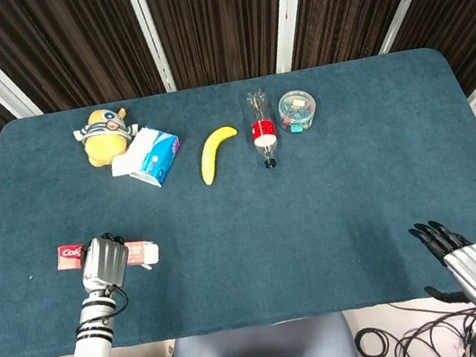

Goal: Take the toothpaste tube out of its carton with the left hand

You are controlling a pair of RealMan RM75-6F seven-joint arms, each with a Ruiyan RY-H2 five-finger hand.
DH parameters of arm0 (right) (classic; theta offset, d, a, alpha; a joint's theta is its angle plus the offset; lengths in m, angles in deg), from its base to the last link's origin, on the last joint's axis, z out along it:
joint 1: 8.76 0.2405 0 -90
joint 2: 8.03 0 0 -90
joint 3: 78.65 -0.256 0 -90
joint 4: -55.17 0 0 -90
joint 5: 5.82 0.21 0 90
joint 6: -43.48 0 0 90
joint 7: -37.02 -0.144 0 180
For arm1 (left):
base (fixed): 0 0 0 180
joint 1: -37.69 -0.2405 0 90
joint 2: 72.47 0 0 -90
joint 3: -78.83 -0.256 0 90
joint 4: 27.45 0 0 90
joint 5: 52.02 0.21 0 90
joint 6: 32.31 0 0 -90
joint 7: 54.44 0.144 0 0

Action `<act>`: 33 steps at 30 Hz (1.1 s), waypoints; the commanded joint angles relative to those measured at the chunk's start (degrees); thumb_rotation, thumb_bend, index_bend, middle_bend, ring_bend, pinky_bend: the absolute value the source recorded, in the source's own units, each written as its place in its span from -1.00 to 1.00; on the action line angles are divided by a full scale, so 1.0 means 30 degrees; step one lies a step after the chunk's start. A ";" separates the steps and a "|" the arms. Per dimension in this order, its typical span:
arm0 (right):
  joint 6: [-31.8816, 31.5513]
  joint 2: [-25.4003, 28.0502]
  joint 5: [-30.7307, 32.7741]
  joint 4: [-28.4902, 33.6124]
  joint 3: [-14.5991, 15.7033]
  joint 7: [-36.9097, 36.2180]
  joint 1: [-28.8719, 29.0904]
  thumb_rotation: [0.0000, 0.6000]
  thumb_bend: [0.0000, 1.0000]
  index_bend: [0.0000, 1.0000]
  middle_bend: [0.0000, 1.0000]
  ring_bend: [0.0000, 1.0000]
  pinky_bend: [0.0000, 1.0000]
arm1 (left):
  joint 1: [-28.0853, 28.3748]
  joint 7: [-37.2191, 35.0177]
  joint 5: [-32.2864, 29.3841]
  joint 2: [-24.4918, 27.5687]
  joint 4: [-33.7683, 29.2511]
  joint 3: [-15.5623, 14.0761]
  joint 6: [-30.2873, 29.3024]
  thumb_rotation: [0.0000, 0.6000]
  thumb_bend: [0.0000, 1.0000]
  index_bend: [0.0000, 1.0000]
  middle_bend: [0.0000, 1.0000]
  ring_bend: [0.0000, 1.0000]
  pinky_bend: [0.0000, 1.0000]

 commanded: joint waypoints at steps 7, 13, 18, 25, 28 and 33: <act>-0.0005 0.0021 -0.0018 0.0005 0.0017 -0.0029 0.0002 1.00 -0.75 -0.99 -0.90 -1.00 -0.52 | 0.0582 0.0959 0.0279 0.0688 -0.1142 -0.0152 -0.0860 1.00 0.08 0.25 0.24 0.90 0.96; 0.0030 0.0016 -0.0034 -0.0010 0.0038 -0.0019 0.0014 1.00 -0.75 -0.99 -0.90 -1.00 -0.52 | 0.0789 0.1206 0.0470 0.1203 -0.1688 -0.0220 -0.1243 1.00 0.09 0.25 0.23 0.90 0.96; 0.0144 0.0040 0.0007 0.0044 0.0056 0.0041 0.0047 1.00 -0.75 -0.99 -0.90 -1.00 -0.52 | 0.1152 0.1069 0.0818 0.2301 -0.1293 -0.0161 -0.0831 1.00 0.09 0.25 0.23 0.90 0.96; 0.0248 0.0035 0.0051 0.0075 0.0057 0.0108 0.0086 1.00 -0.75 -0.99 -0.90 -1.00 -0.51 | 0.0917 -0.1646 0.2103 0.4020 0.0716 0.0430 -0.0044 1.00 0.08 0.25 0.22 0.89 0.95; 0.0337 0.0000 0.0067 0.0067 0.0055 0.0186 0.0124 1.00 -0.75 -0.99 -0.90 -1.00 -0.51 | 0.0312 -0.3507 0.2580 0.4277 0.0933 0.0627 0.0099 1.00 0.07 0.25 0.23 0.89 0.95; 0.0545 -0.0052 0.0170 0.0113 0.0047 0.0384 0.0190 1.00 -0.75 -0.99 -0.90 -1.00 -0.51 | -0.0696 -0.8226 0.2012 0.5406 -0.0743 0.0947 0.2989 1.00 0.06 0.24 0.22 0.89 0.95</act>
